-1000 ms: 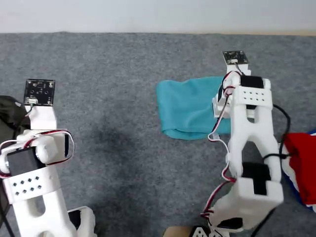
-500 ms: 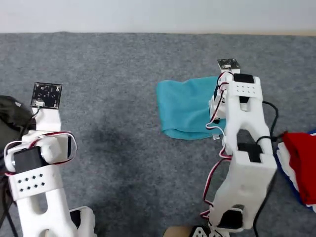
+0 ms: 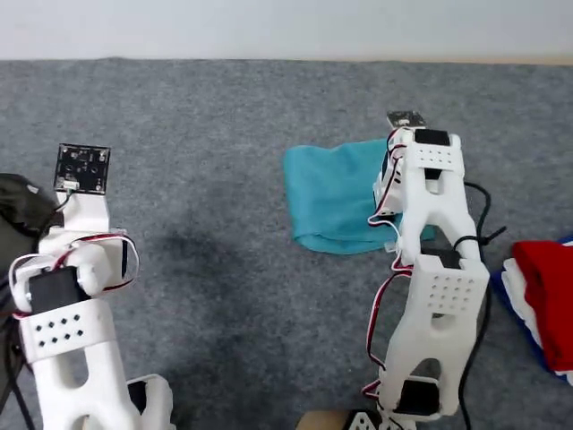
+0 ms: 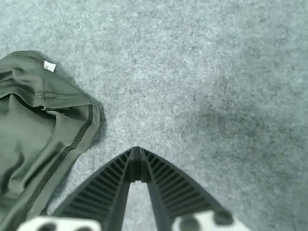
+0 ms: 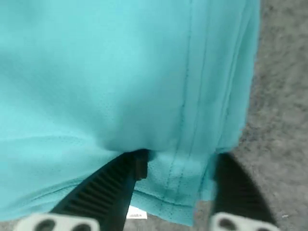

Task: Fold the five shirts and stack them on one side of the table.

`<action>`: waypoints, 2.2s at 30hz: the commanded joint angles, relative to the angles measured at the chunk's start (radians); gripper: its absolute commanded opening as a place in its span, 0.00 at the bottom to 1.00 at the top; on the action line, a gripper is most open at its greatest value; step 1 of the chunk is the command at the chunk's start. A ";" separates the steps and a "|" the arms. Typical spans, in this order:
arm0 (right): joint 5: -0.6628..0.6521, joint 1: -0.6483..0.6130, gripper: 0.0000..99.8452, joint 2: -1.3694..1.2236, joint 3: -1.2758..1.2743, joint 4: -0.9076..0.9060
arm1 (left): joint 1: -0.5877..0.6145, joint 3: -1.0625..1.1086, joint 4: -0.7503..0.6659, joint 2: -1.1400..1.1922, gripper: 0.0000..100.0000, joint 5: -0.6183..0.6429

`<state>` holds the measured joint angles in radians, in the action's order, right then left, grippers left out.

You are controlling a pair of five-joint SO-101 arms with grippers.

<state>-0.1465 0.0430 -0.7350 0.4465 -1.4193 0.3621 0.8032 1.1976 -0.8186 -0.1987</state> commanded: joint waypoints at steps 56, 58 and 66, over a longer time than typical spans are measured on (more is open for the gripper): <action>-0.454 -0.306 0.27 0.331 0.261 -0.357 | -0.008 0.058 -0.048 -0.018 0.00 -0.008; -0.430 -0.349 0.27 0.325 0.261 -0.355 | -0.008 0.059 -0.048 -0.018 0.00 -0.008; -0.338 -0.415 0.27 0.222 0.259 -0.346 | -0.006 0.096 -0.048 -0.018 0.00 -0.008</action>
<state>-0.5224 -0.3652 -0.5094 0.6490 -1.7461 0.3621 0.9014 1.1607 -0.8186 -0.2002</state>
